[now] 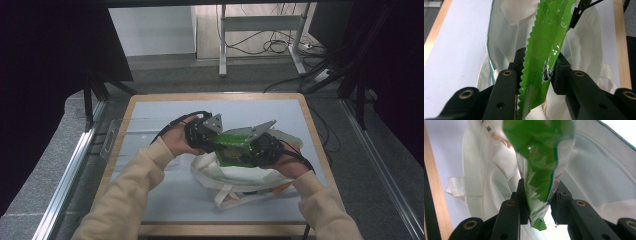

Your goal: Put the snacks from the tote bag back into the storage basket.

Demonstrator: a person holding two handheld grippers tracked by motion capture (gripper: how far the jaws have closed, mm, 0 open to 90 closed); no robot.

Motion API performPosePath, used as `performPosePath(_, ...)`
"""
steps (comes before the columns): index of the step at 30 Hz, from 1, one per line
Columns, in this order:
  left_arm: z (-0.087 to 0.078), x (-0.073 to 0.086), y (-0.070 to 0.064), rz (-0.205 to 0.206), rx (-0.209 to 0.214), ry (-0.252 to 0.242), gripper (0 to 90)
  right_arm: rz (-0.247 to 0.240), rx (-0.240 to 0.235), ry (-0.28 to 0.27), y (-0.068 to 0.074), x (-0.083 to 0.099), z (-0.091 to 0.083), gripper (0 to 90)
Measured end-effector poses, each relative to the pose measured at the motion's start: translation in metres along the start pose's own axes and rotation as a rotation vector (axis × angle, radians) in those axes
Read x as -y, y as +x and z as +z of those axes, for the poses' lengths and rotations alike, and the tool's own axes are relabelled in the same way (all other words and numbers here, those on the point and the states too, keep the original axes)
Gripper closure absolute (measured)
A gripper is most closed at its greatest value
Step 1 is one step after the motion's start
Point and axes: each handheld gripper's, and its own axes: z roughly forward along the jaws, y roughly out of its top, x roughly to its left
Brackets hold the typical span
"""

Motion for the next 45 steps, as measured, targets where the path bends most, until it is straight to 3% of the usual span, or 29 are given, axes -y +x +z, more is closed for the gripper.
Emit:
performPosePath(4, -0.002, 0.001, -0.001, 0.020, 0.033, 0.005, 74.9, 0.013, -0.018, -0.013, 0.001, 0.002, 0.000, 67.2)
performPosePath(9, -0.005, 0.002, -0.002, 0.025, 0.041, -0.011, 75.6, 0.033, -0.032, -0.049, 0.001, 0.006, -0.001, 63.0)
performPosePath(12, -0.008, 0.003, -0.001, 0.022, 0.047, -0.025, 75.7, 0.049, -0.031, -0.063, 0.002, 0.008, -0.002, 57.1)
performPosePath(14, -0.013, 0.003, -0.001, 0.017, 0.051, -0.053, 75.8, 0.070, -0.021, -0.085, 0.004, 0.011, -0.004, 46.2)
performPosePath(23, -0.024, 0.007, 0.000, -0.014, 0.030, -0.070, 75.7, 0.153, 0.013, -0.180, 0.008, 0.025, -0.016, 30.1)
performPosePath(34, -0.040, 0.012, 0.001, -0.027, 0.023, -0.103, 75.7, 0.254, 0.030, -0.247, 0.003, 0.057, -0.023, 28.6)
performPosePath(45, -0.060, 0.017, 0.002, -0.061, -0.004, -0.133, 75.7, 0.280, 0.029, -0.253, 0.004, 0.063, -0.017, 28.2)
